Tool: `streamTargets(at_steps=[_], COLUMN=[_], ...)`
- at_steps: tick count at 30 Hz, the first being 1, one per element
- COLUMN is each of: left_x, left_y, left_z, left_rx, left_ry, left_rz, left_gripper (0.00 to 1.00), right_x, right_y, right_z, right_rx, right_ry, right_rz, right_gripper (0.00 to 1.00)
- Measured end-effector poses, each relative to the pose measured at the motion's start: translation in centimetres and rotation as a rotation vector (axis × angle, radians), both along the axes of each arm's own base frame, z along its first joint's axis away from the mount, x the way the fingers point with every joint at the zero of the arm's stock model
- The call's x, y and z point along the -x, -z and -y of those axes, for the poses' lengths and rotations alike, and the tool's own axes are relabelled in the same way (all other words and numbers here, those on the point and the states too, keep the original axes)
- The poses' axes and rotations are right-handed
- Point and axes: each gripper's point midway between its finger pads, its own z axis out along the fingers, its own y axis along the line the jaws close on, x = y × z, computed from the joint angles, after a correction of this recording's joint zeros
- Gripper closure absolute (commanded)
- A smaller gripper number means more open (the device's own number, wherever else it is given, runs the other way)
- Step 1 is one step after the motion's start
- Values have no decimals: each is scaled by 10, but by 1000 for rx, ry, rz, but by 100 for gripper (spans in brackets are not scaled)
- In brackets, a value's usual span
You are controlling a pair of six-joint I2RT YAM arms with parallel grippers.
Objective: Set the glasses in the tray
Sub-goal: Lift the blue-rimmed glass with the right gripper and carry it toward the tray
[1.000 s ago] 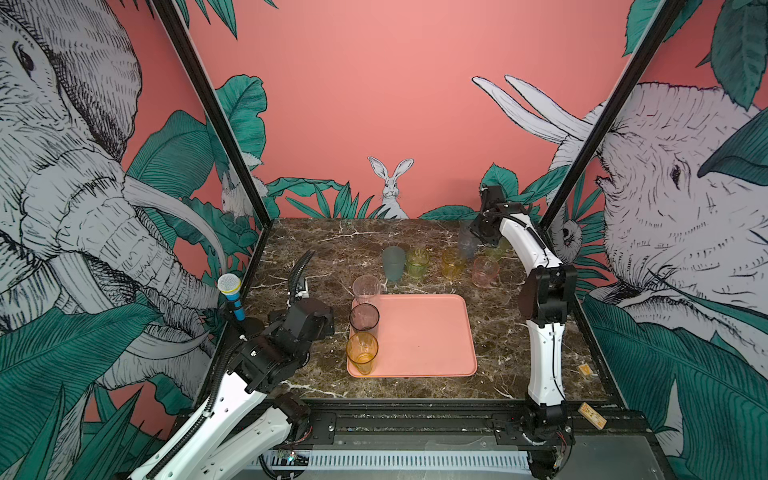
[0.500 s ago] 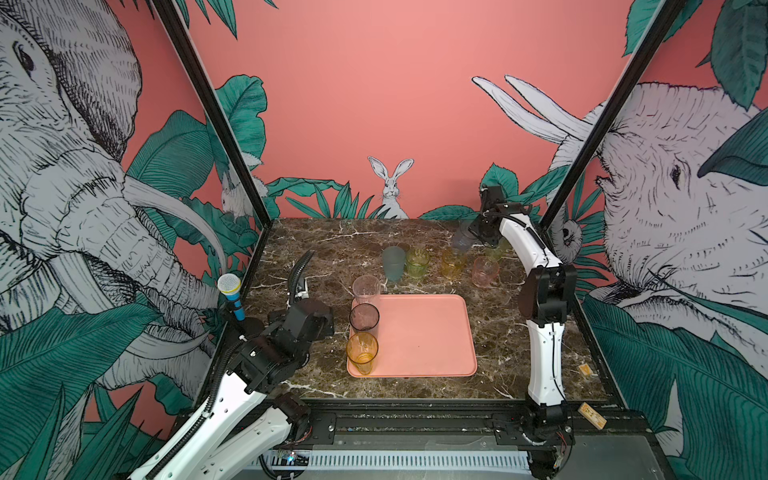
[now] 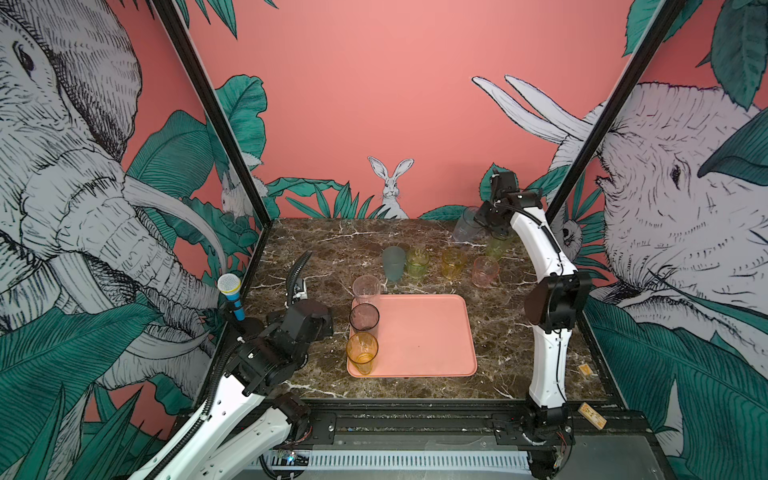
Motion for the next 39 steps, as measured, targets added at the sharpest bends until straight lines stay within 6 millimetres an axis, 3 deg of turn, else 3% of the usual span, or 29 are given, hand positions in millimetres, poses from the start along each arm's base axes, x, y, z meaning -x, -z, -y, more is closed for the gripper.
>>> streamTargets(at_steps=[4, 9, 15, 20, 28, 33, 39], left_x=[0, 1, 2, 2, 2, 2, 3], left_y=[-1, -1, -1, 0, 0, 0, -1], left_z=[0, -1, -1, -2, -2, -2, -2], left_rx=[3, 4, 2, 1, 1, 0, 2], left_ry=[0, 1, 0, 0, 0, 0, 0], left_rz=[3, 4, 2, 1, 0, 1, 2], left_gripper=[1, 1, 1, 1, 1, 1, 0], right_x=[18, 44, 73, 100, 135, 157, 179], right_y=[-33, -59, -73, -75, -62, -36, 2], right_z=[1, -1, -12, -33, -78, -107, -129], right_rx=[22, 55, 92, 114, 153, 178, 203], right_ry=[-53, -128, -234, -341, -498, -590, -662], right_rz=[32, 41, 19, -6, -58, -120, -199], right_gripper=[100, 100, 100, 100, 100, 100, 100])
